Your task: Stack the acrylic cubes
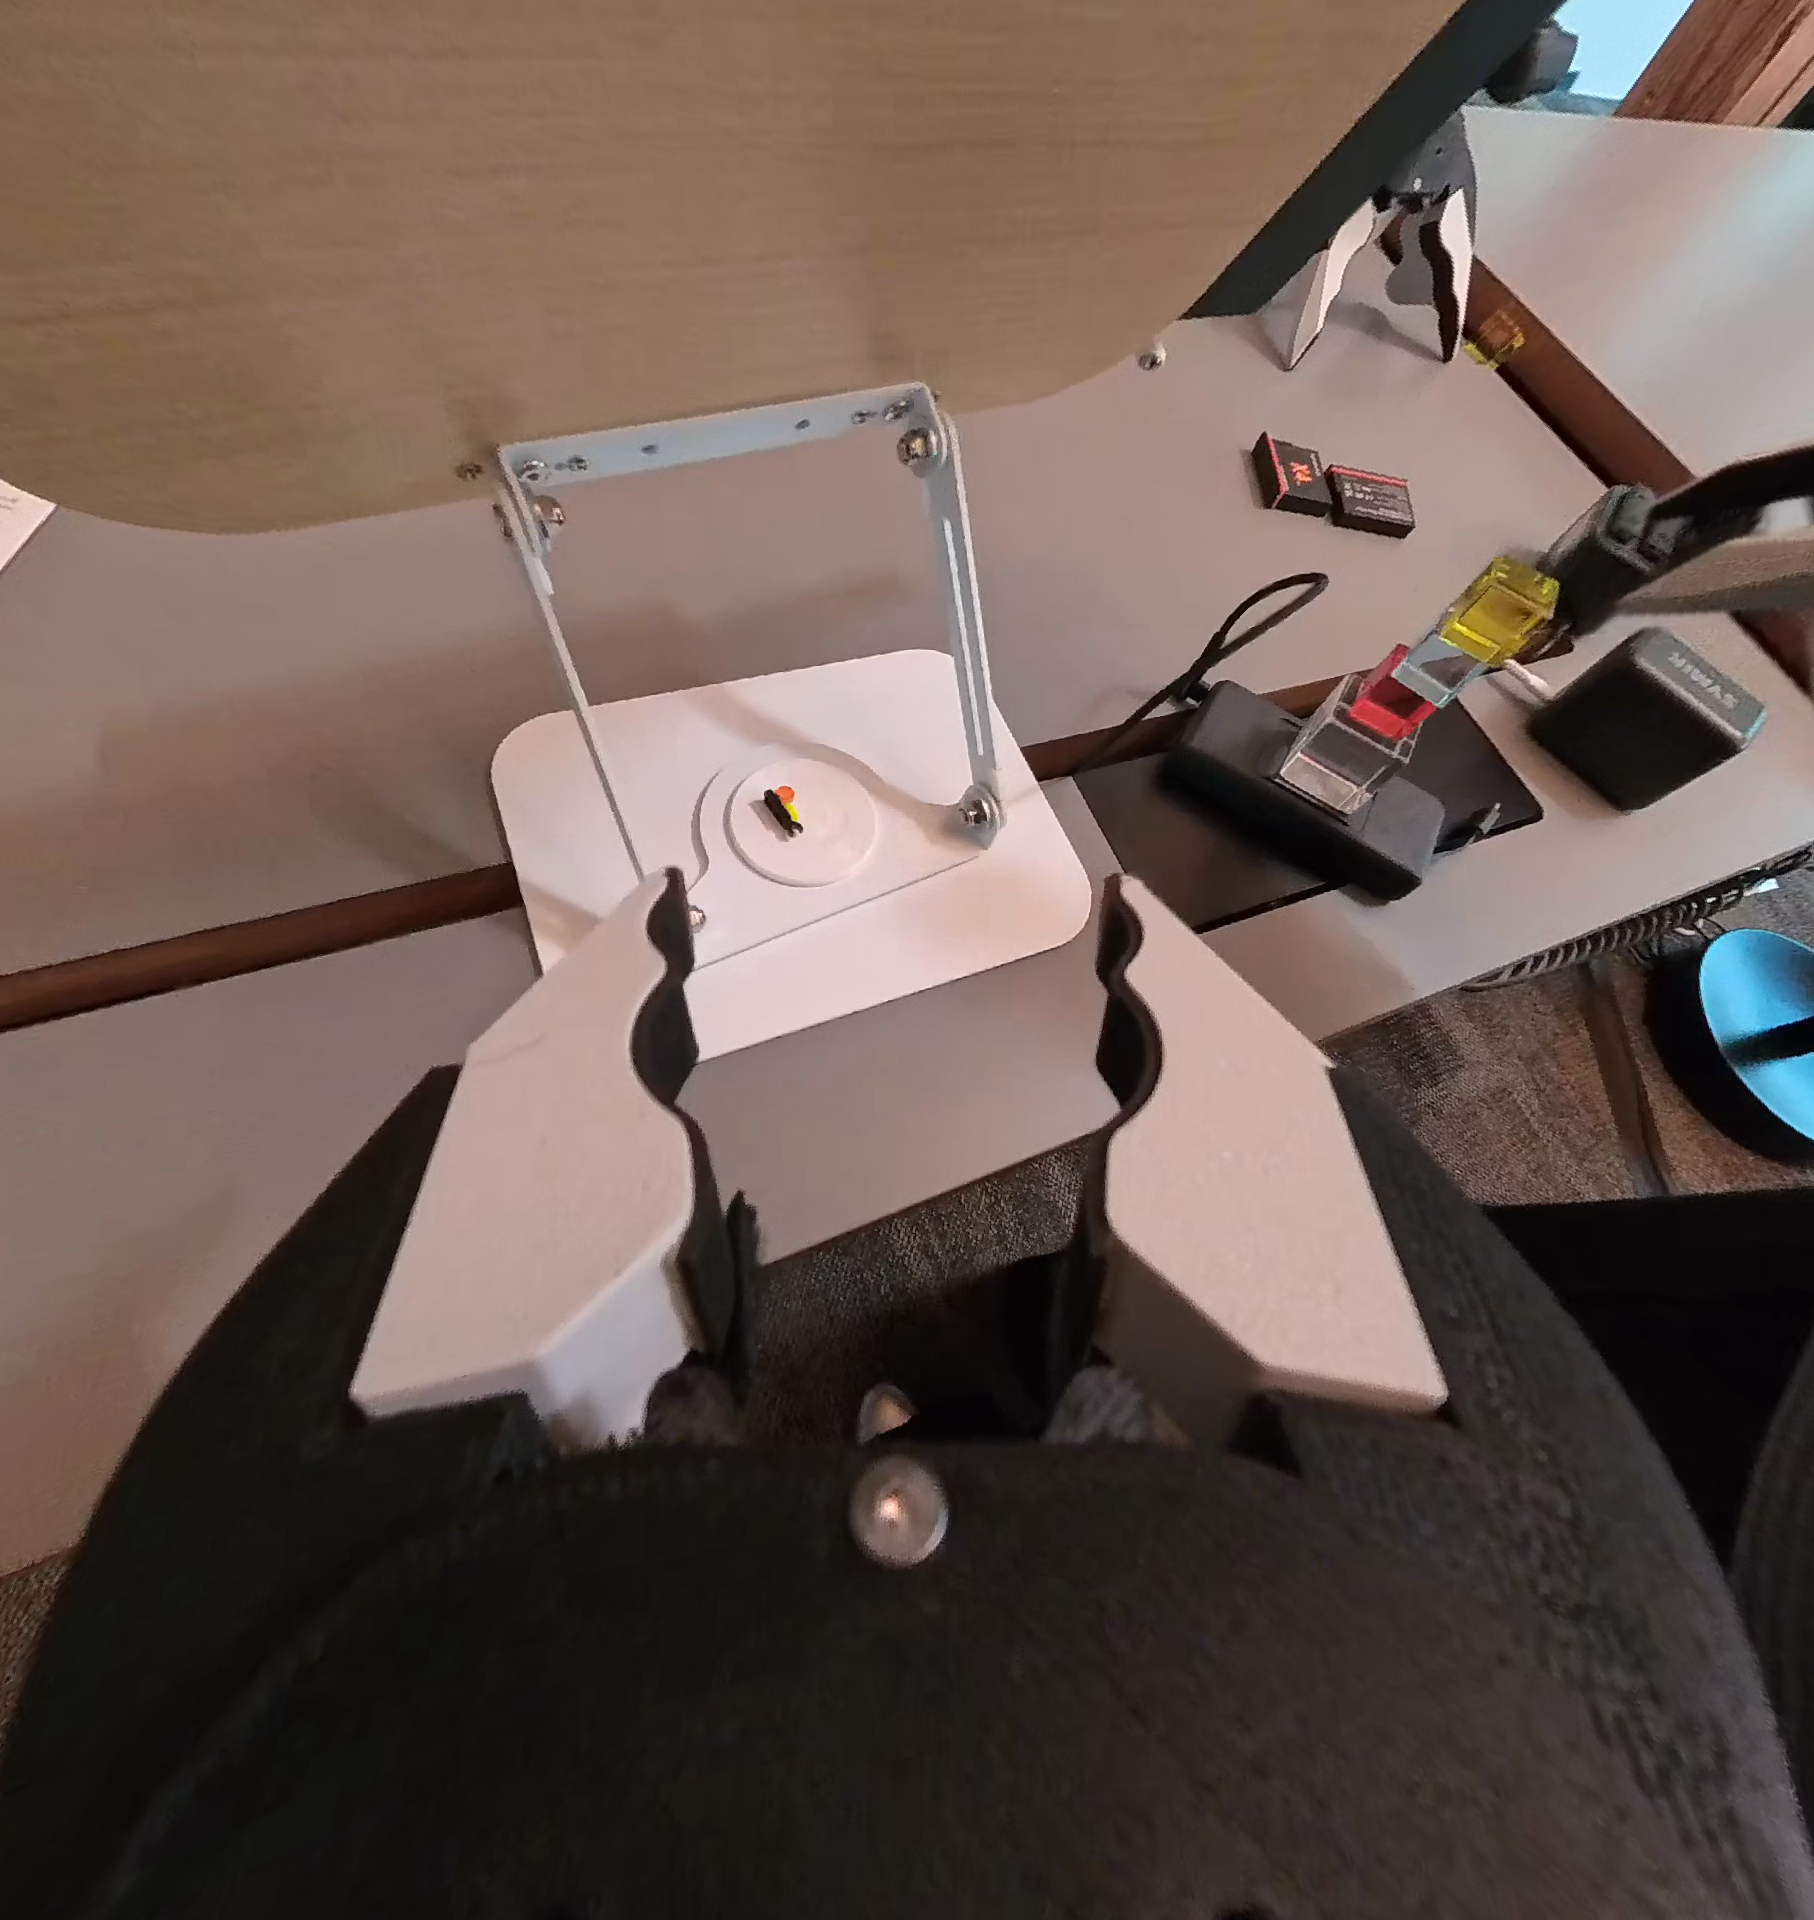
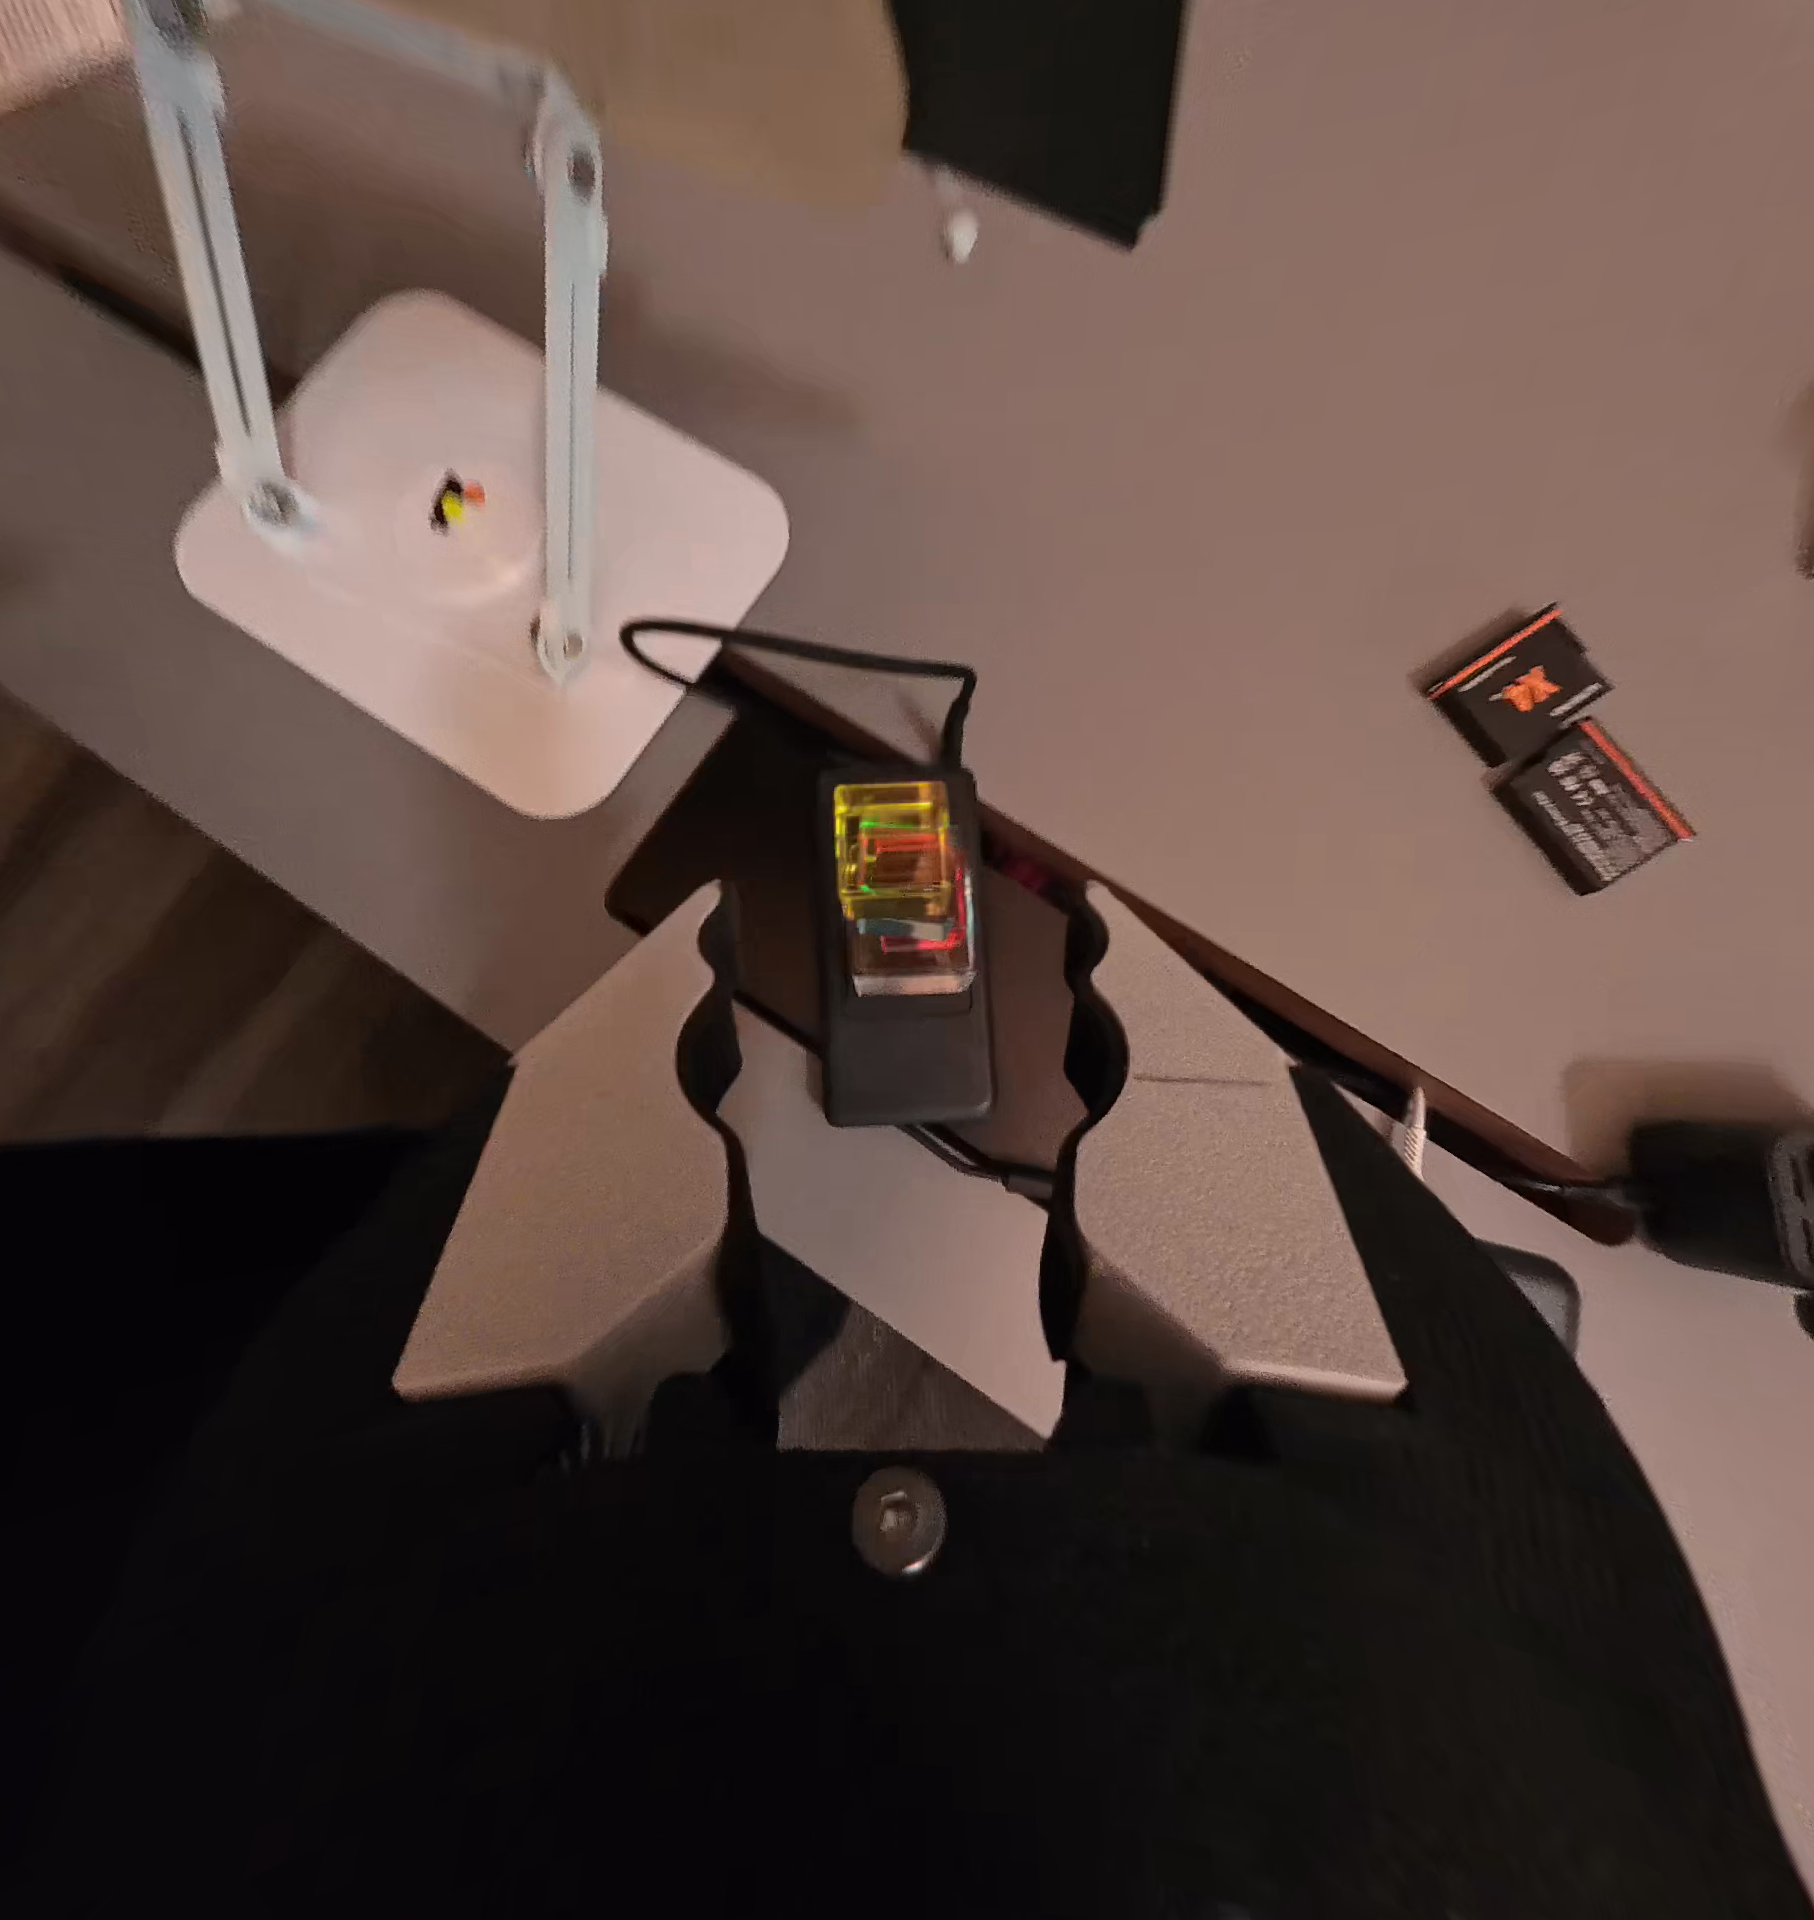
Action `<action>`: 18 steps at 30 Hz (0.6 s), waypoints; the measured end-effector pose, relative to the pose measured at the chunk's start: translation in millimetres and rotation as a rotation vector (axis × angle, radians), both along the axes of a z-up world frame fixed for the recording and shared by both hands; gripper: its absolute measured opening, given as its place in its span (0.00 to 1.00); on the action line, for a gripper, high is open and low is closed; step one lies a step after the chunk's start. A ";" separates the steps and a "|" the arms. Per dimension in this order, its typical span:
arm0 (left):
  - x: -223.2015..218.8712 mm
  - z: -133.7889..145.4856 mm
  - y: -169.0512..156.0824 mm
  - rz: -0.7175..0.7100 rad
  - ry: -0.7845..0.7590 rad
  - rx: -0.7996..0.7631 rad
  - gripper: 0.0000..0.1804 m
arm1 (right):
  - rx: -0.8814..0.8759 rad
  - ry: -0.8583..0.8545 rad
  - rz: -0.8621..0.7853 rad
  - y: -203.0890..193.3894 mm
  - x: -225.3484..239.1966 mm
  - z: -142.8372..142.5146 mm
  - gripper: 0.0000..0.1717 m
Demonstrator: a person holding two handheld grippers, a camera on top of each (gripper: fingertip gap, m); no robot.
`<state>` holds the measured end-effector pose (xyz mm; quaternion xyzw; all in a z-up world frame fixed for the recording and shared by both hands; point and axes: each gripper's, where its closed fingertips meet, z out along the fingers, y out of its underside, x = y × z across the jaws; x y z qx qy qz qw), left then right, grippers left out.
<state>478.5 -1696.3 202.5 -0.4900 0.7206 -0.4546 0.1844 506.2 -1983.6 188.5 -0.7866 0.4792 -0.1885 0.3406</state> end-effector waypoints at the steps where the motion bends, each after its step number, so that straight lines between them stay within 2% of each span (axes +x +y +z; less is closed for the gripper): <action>1: 1.0 0.3 -0.2 -0.006 -0.002 -0.001 0.43 | 0.033 -0.044 -0.024 -3.8 -2.0 8.1 0.36; 5: 8.8 7.3 -4.0 -0.032 -0.040 -0.005 0.44 | 0.111 -0.227 -0.122 -21.3 -4.9 42.6 0.36; 10: 24.3 31.0 -11.4 -0.058 -0.184 0.008 0.51 | 0.228 -0.399 -0.222 -29.0 -9.4 78.8 0.38; 16: 36.1 58.6 -19.8 -0.080 -0.331 0.012 0.53 | 0.265 -0.558 -0.306 -31.4 -25.8 94.8 0.52; 18: 45.8 73.4 -10.7 -0.013 -0.433 0.035 0.70 | 0.254 -0.572 -0.325 -30.9 -32.7 95.6 0.54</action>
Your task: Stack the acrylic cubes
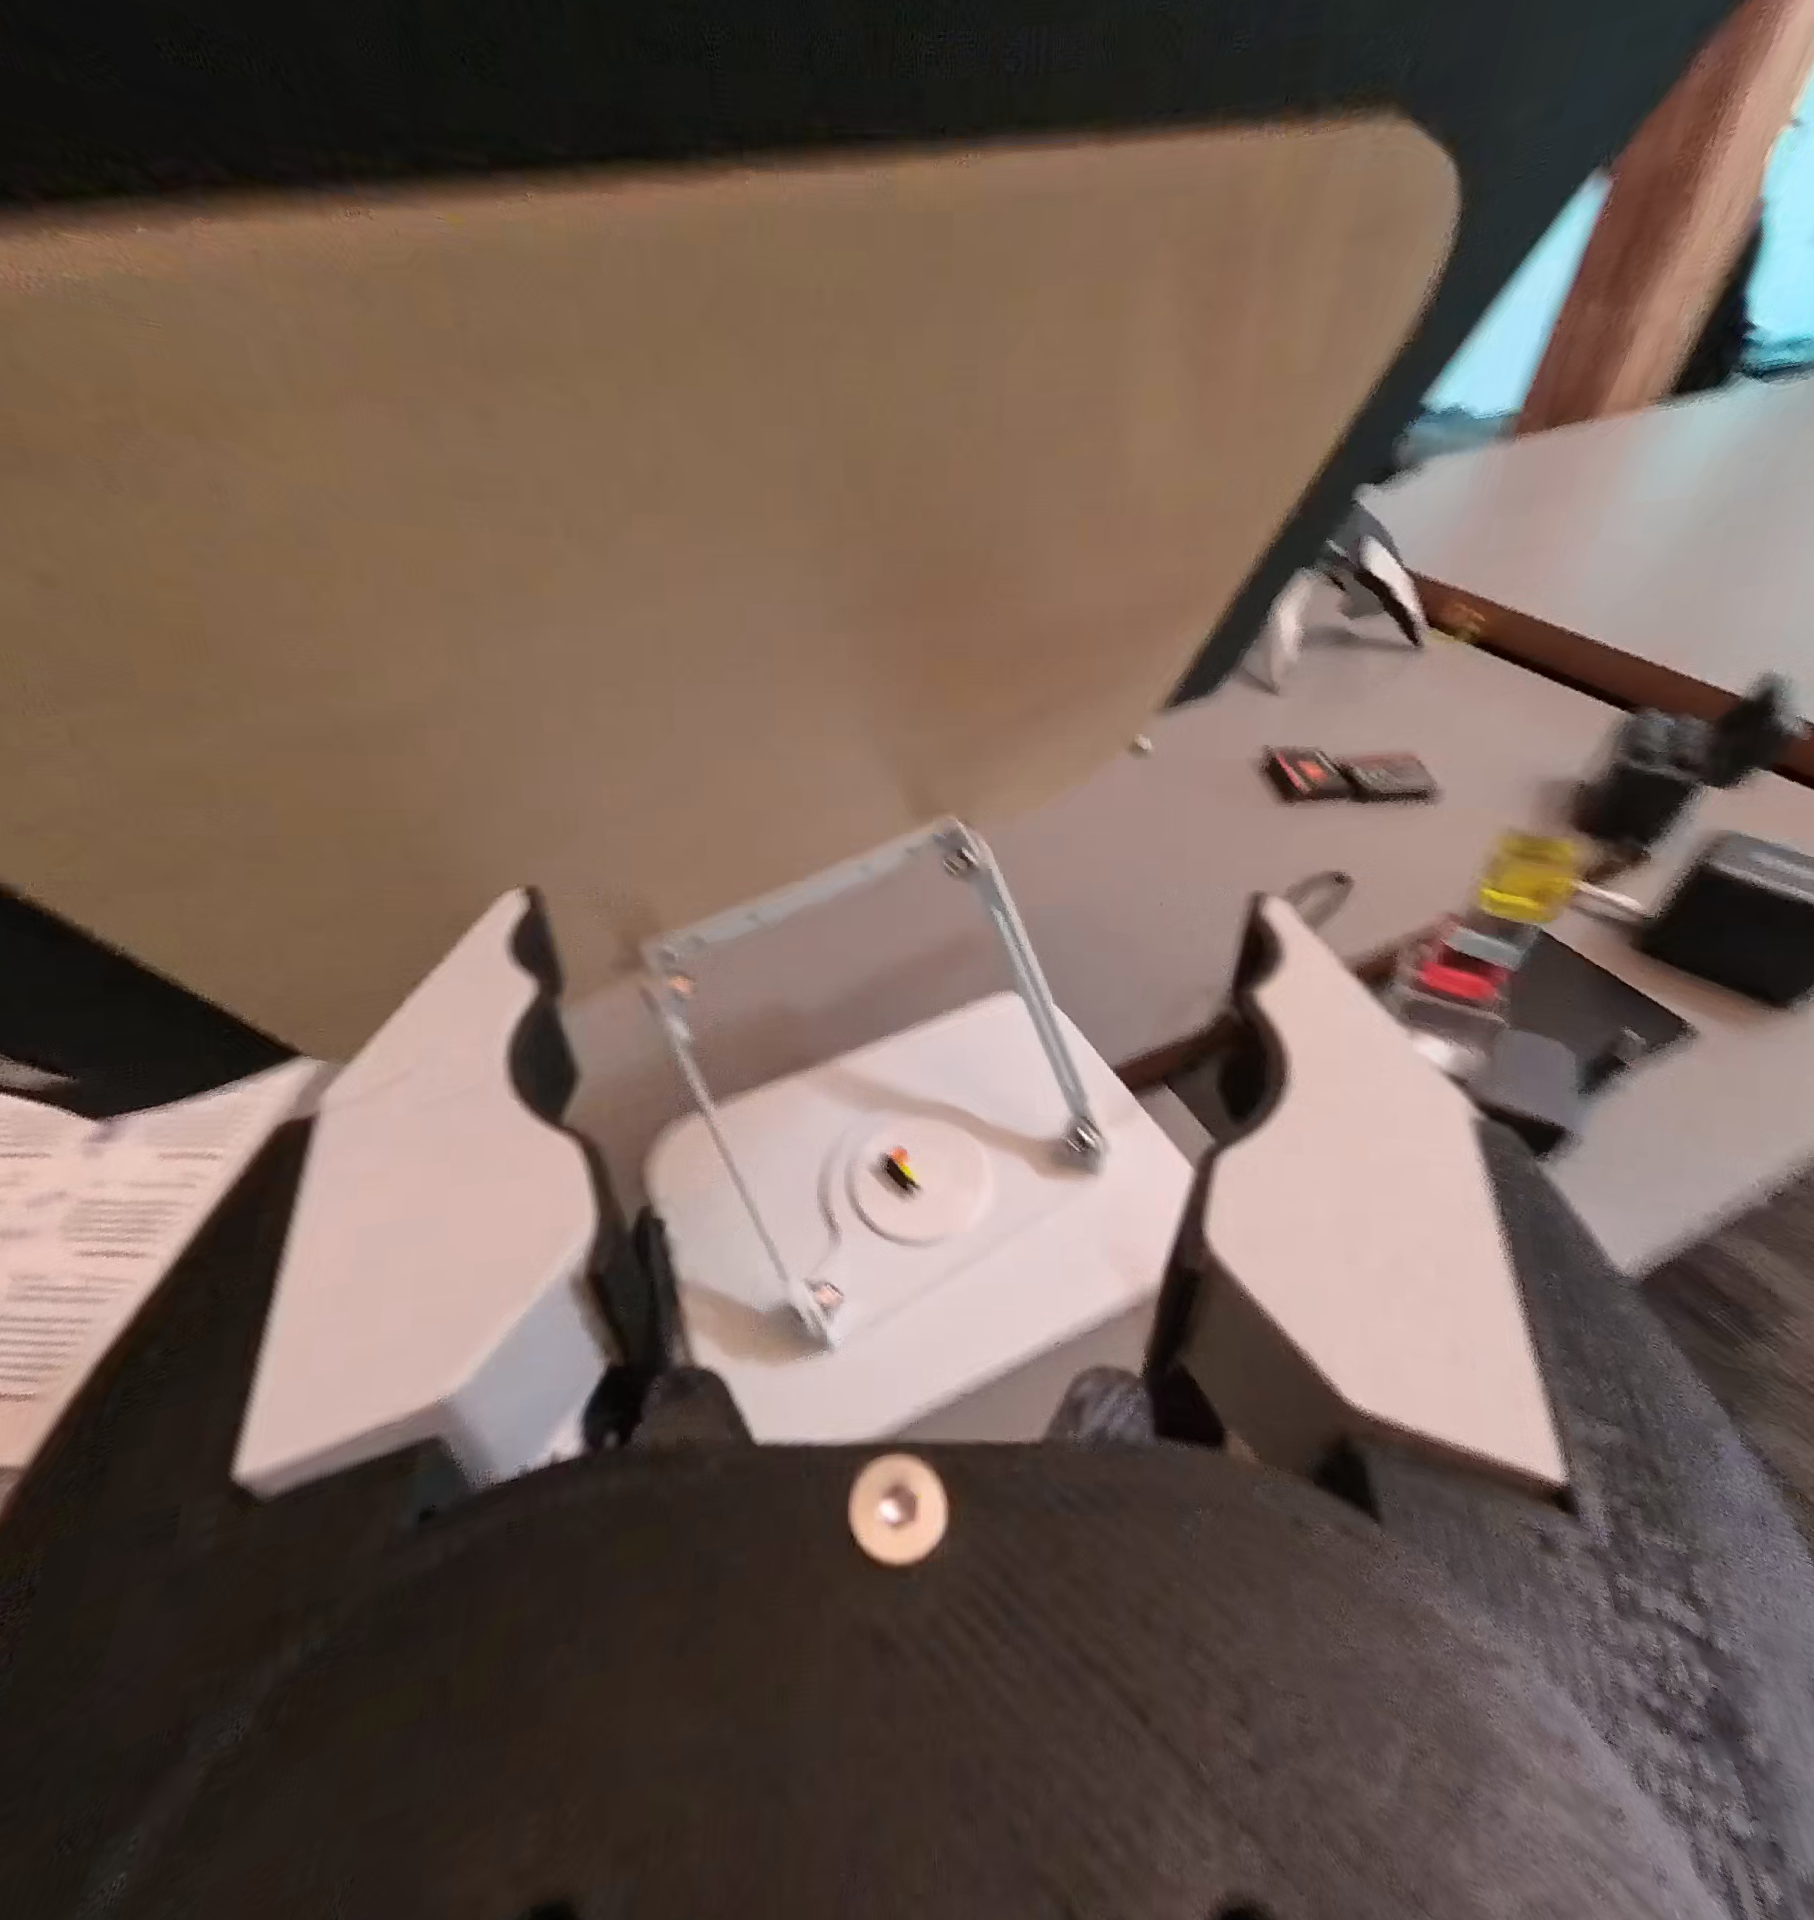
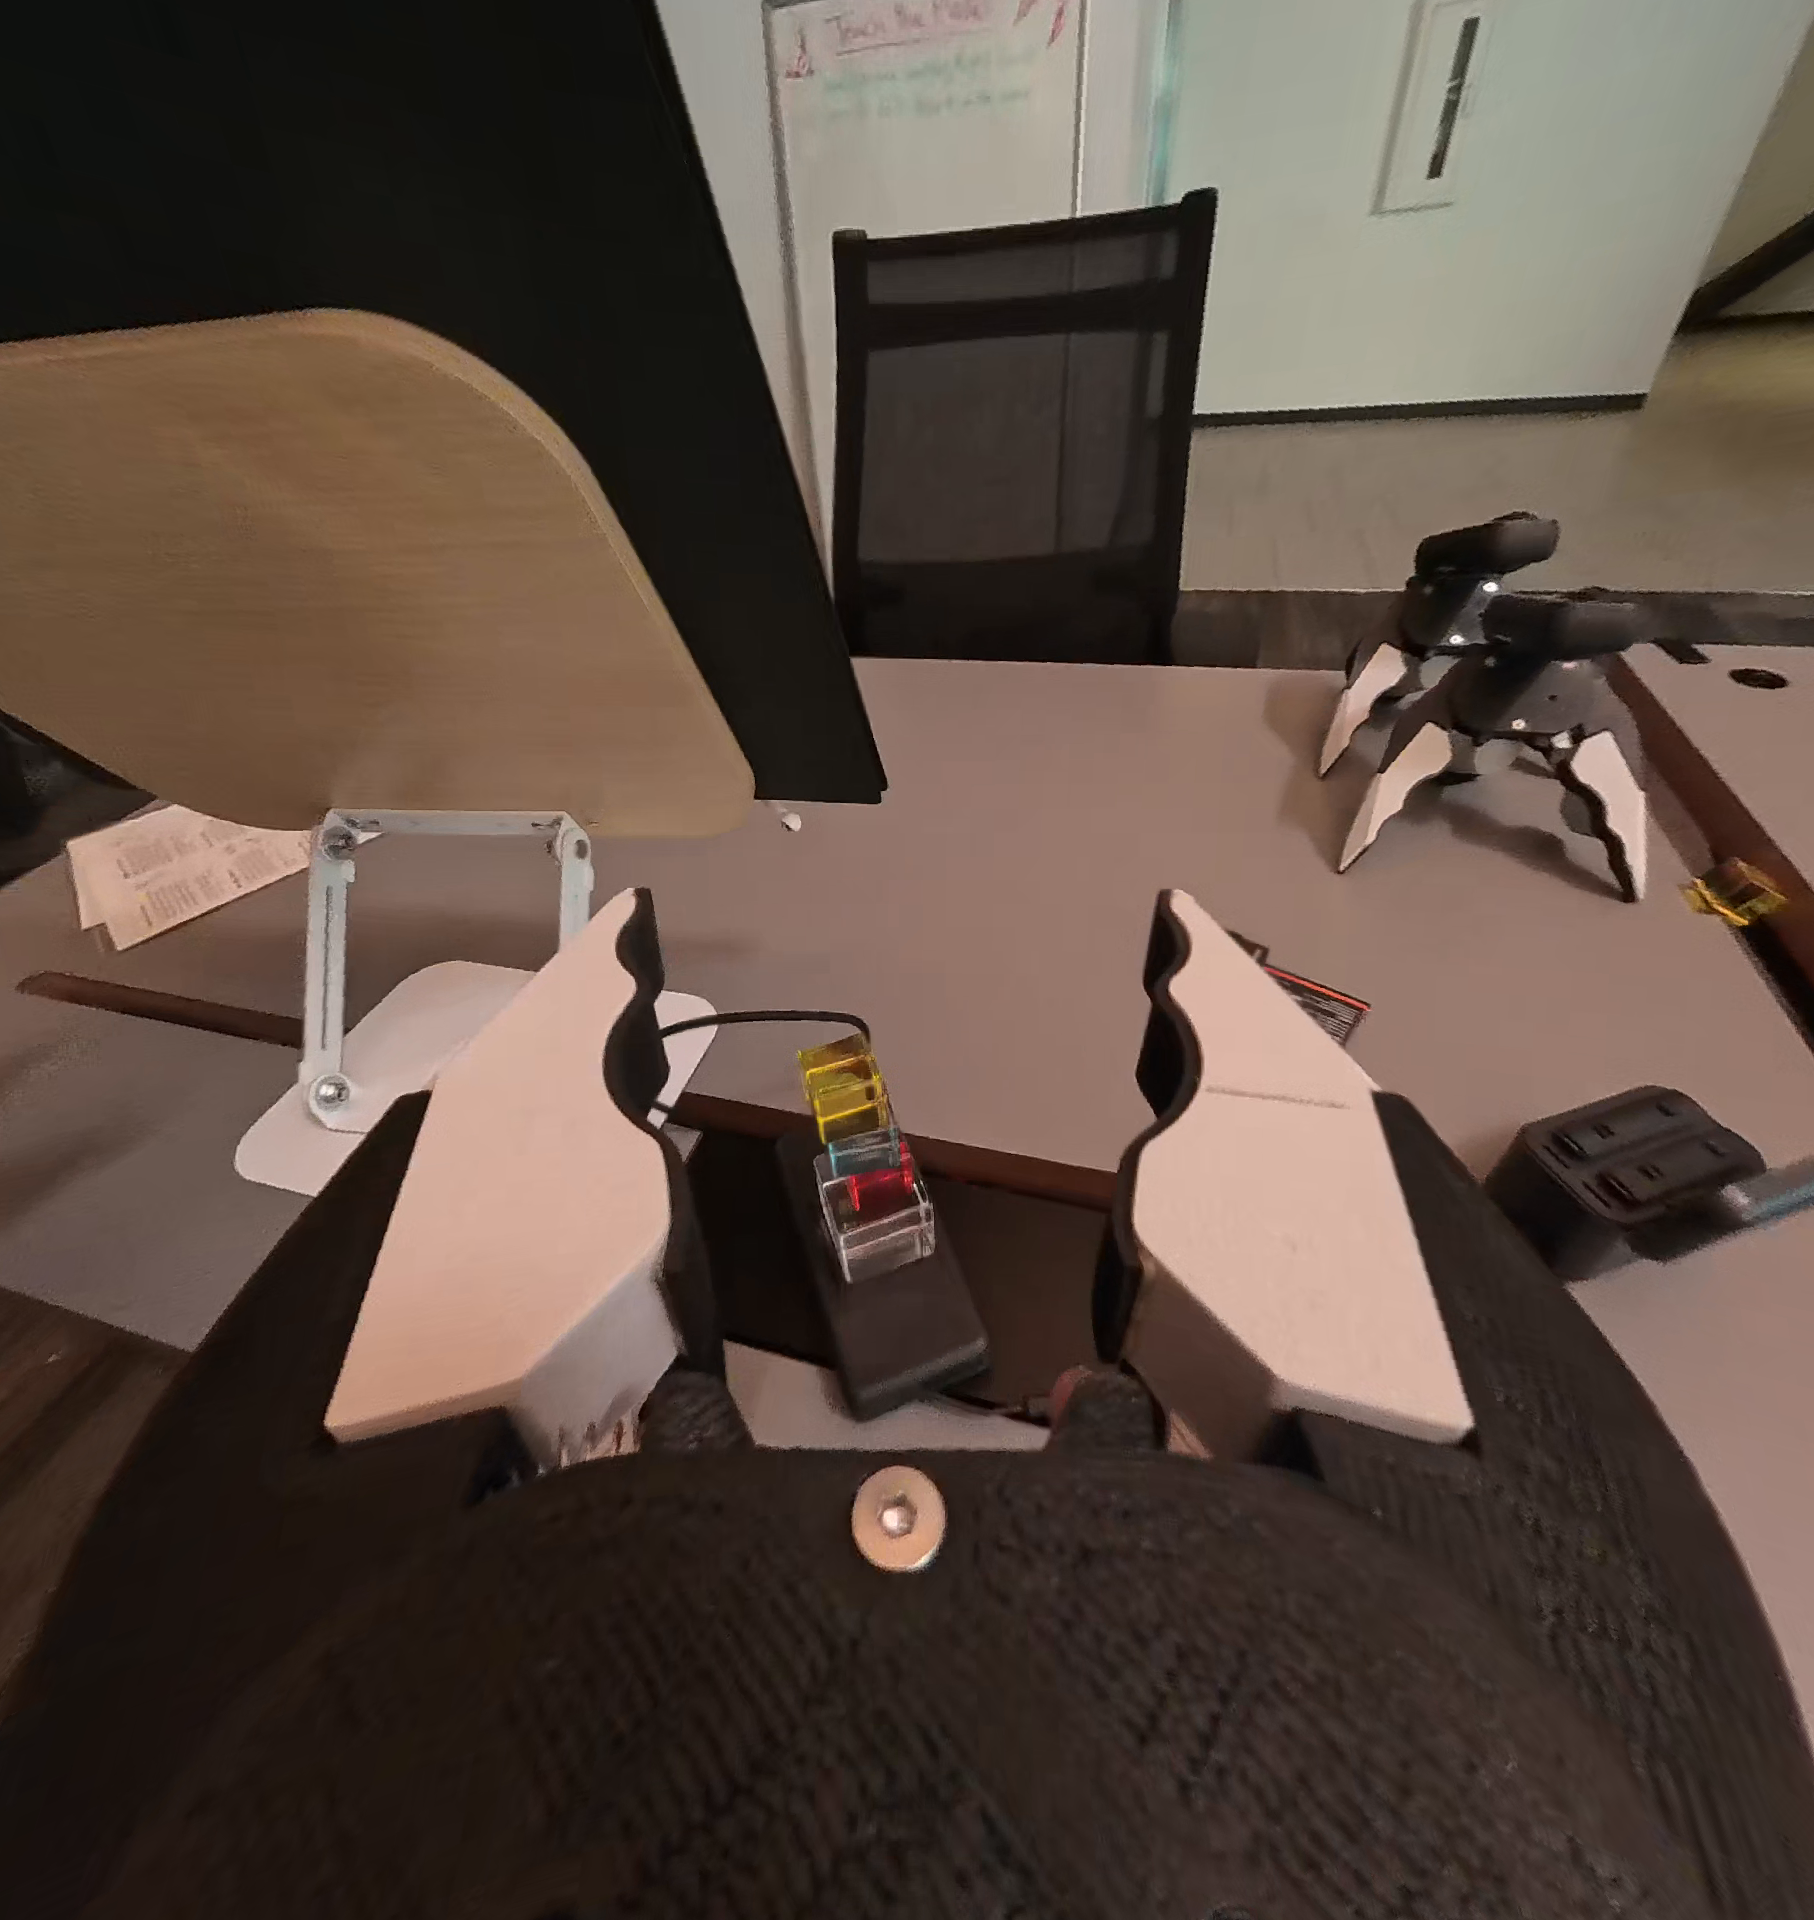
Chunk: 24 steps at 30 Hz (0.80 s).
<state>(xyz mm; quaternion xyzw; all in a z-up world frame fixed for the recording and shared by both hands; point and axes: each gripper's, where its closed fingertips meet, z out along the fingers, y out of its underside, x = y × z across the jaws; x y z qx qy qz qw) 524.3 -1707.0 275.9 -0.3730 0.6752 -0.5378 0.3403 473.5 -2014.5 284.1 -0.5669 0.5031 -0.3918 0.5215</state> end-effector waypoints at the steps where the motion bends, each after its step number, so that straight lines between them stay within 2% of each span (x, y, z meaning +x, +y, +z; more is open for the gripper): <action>1: 4.2 9.6 8.2 0.053 -0.062 0.004 0.76 | -0.005 -0.008 -0.012 0.0 -3.0 1.2 0.55; 5: 8.8 38.4 23.1 0.103 -0.201 0.007 0.84 | -0.022 -0.040 -0.071 -6.2 -11.2 3.9 0.57; 10: 16.7 41.7 36.2 0.128 -0.167 -0.071 0.83 | -0.136 0.018 -0.118 -34.4 -10.0 -7.3 0.54; 14: 20.5 41.4 46.6 0.181 -0.129 -0.119 0.82 | -0.217 0.065 -0.179 -87.1 5.6 -10.3 0.48; 19: 30.8 44.9 65.5 0.284 -0.155 -0.062 0.74 | -0.299 0.178 -0.148 -157.7 49.9 -26.8 0.43; 24: 38.7 53.1 117.7 0.528 -0.152 0.021 0.65 | -0.460 0.360 -0.057 -243.8 123.3 -59.5 0.28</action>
